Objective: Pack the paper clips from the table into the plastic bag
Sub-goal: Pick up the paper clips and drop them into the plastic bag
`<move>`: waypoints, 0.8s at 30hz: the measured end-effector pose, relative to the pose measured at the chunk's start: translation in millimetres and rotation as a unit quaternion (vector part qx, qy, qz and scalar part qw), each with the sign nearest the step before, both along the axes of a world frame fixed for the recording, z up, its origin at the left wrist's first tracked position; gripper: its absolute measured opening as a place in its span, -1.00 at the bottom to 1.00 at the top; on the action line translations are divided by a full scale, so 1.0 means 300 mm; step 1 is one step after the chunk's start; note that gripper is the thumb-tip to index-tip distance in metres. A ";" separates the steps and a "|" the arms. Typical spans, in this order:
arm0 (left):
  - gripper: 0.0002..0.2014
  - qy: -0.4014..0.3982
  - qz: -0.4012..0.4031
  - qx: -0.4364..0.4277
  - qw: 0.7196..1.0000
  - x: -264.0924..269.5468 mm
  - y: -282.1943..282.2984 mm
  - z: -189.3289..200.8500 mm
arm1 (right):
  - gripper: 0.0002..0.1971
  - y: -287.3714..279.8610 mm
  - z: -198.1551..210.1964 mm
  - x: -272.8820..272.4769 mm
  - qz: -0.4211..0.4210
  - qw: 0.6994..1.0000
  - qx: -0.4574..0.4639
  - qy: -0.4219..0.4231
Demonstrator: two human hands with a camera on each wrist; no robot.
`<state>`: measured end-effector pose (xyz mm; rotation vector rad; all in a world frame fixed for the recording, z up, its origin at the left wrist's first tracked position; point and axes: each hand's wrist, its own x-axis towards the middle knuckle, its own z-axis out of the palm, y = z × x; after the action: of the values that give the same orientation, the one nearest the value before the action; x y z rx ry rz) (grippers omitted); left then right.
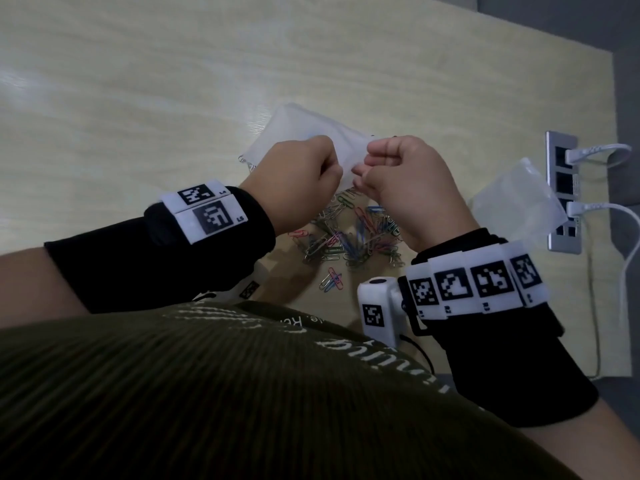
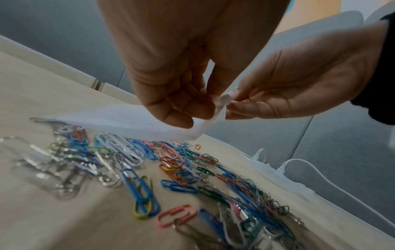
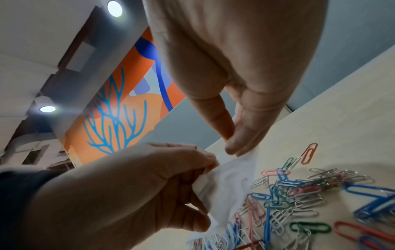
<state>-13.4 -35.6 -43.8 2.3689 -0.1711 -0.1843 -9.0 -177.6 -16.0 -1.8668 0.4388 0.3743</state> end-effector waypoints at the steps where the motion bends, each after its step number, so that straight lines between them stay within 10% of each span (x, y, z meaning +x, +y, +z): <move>1: -0.85 0.006 0.002 -0.003 1.000 -0.001 -0.001 0.001 | -0.72 0.001 -0.004 -0.002 0.004 1.000 -0.016 -0.020; 7: -0.85 0.023 0.023 -0.004 0.999 0.004 0.018 -0.007 | -0.80 -0.040 -0.019 0.015 -0.039 0.981 -0.130 -0.138; 14: -0.85 0.017 0.035 0.005 0.999 0.004 0.030 -0.020 | -0.30 -0.096 -0.164 0.003 0.252 0.895 -0.367 -0.038; 24: -0.86 0.025 0.041 0.011 0.999 0.006 0.047 -0.010 | -0.82 -0.064 -0.216 -0.019 0.240 0.845 -0.458 -0.138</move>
<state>-11.7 -21.4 -46.8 2.3866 -0.0474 -0.2065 -14.8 -197.0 -80.7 -2.9359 -0.1106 0.2182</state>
